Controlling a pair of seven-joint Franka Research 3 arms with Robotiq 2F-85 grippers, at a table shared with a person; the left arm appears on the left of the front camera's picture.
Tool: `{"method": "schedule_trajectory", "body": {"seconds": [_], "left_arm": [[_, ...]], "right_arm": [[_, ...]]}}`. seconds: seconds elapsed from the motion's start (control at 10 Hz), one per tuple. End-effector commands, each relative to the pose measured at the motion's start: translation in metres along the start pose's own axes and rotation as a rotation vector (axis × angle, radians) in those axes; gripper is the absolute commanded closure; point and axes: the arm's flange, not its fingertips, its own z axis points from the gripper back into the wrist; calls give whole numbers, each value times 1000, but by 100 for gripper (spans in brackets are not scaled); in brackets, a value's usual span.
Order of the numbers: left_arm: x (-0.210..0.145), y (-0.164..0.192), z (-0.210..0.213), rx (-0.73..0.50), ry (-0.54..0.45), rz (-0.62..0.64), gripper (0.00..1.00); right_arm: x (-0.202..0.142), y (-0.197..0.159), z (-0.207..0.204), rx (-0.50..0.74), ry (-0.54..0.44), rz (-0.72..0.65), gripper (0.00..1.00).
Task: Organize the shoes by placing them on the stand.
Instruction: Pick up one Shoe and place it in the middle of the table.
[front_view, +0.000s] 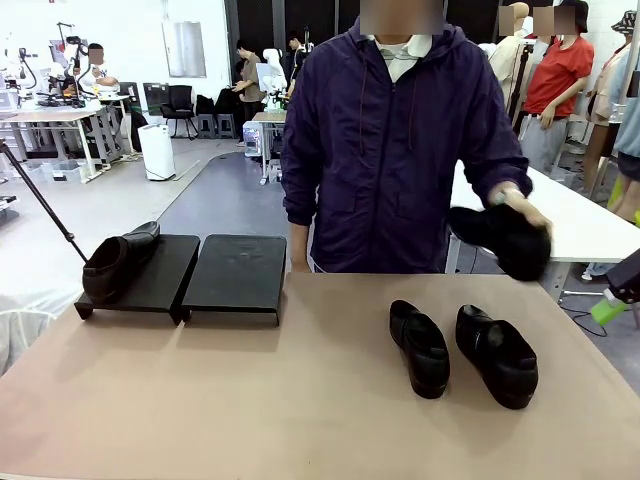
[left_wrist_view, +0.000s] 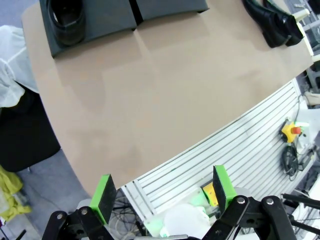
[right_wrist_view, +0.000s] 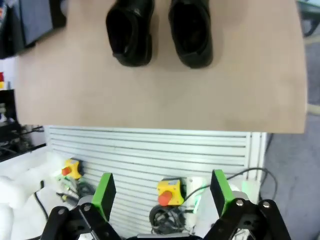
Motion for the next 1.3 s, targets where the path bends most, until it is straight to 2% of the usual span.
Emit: {"method": "schedule_trajectory", "body": {"seconds": [0.0,0.1,0.2,0.4,0.5,0.6,0.8,1.2], "left_arm": [[0,1,2,-4,6,-1,0],[0,1,2,-4,6,-1,0],[0,1,2,-4,6,-1,0],[0,1,2,-4,6,-1,0],[0,1,2,-4,6,-1,0],[0,1,2,-4,6,-1,0],[0,1,2,-4,6,-1,0],[0,1,2,-4,6,-1,0]], "right_arm": [[9,1,-14,-96,-45,38,0],[12,-6,-12,-69,-13,70,0],[-15,-15,20,118,16,190,0],[-82,-22,112,80,83,89,0],[-99,-31,140,89,136,61,0],[-102,-44,147,126,160,16,0],[-97,-64,135,173,175,-12,0],[-82,-73,122,191,215,37,0]]}}
